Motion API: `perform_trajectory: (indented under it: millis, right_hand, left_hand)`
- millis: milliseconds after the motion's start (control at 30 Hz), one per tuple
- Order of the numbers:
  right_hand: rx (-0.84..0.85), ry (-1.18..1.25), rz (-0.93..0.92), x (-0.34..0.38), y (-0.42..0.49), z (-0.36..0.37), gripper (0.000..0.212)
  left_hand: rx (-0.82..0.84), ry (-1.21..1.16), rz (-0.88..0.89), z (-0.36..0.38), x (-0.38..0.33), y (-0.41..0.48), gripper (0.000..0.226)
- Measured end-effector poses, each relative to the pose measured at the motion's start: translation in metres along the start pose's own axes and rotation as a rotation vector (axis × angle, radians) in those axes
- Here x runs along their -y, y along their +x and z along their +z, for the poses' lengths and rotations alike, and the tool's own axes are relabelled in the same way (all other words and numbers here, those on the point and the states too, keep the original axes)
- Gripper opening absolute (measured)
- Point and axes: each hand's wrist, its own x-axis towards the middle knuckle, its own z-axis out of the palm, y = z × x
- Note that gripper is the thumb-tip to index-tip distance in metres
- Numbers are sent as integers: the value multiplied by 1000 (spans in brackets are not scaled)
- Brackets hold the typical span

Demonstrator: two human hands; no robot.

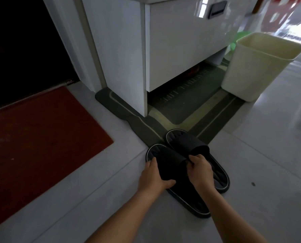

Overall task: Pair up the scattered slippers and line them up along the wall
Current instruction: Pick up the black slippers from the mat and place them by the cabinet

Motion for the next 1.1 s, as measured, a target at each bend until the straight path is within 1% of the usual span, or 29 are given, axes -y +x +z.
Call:
perform_trajectory:
  millis: [100,200,267,333,433,567,700,833,967,1100]
  right_hand:
    - [-13,-18,-19,-5,-1,-2,31]
    - [68,12,27,-8,4,-3,37]
    - [142,25,53,-12,4,-3,45]
    - [179,31,57,-17,2,-2,50]
    - [165,64,63,-20,0,0,46]
    - [108,156,29,-18,2,-2,33]
    - [129,244,68,-19,5,-5,30]
    - [112,284,78,-20,6,-4,28]
    - [79,225,75,-19,7,-3,26]
    - [16,24,-48,-17,2,-4,25]
  left_hand:
    - [-9,-7,16,1,0,1,109]
    - [-14,-1,17,2,0,0,106]
    - [-51,-9,27,3,1,-1,99]
    - [-86,-31,34,4,3,-2,96]
    - [-102,-48,36,5,5,-3,98]
    - [-92,-54,39,2,5,0,97]
    - [-95,-52,42,-1,9,1,95]
    - [-97,-44,41,-3,13,1,96]
    - [-64,-51,29,-2,9,5,97]
    - [-35,-57,20,1,5,8,99]
